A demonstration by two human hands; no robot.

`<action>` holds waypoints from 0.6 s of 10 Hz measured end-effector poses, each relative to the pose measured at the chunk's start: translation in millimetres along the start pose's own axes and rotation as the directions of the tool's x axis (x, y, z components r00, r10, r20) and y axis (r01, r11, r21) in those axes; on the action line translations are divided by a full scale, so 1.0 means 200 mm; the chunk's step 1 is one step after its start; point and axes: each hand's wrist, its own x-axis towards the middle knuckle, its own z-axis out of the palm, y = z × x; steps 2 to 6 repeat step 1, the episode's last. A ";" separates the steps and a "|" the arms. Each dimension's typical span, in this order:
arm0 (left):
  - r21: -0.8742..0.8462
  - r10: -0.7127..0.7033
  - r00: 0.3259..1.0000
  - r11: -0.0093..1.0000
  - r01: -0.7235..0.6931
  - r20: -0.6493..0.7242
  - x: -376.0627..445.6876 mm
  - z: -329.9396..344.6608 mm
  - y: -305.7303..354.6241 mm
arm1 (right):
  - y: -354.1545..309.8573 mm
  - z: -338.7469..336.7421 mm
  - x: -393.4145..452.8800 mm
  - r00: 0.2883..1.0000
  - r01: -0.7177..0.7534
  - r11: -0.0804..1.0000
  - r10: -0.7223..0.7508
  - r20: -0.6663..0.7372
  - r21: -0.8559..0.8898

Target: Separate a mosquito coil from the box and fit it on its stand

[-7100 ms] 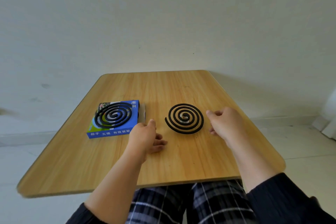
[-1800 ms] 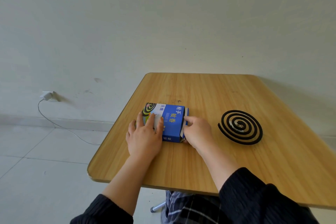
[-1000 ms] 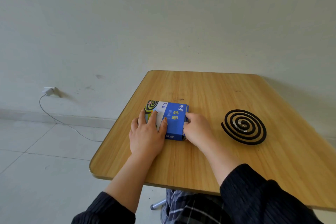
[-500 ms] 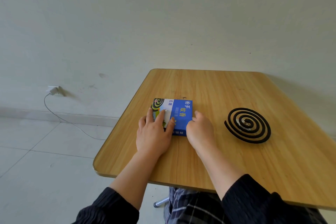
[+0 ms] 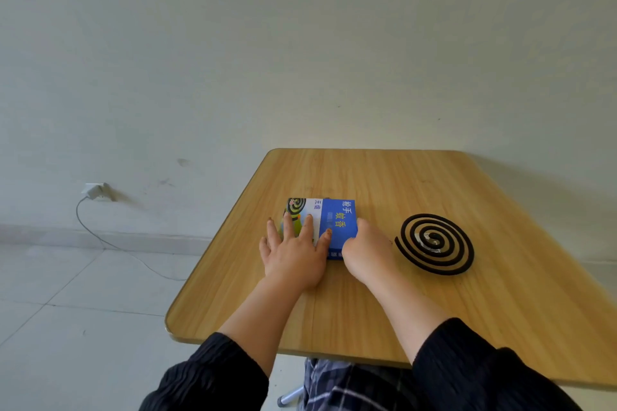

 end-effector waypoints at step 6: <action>-0.100 0.063 0.995 0.992 -0.071 -0.077 -0.02 -0.06 0.10 | -0.03 -0.10 -0.01 0.997 0.005 0.995 0.003 -0.075 0.095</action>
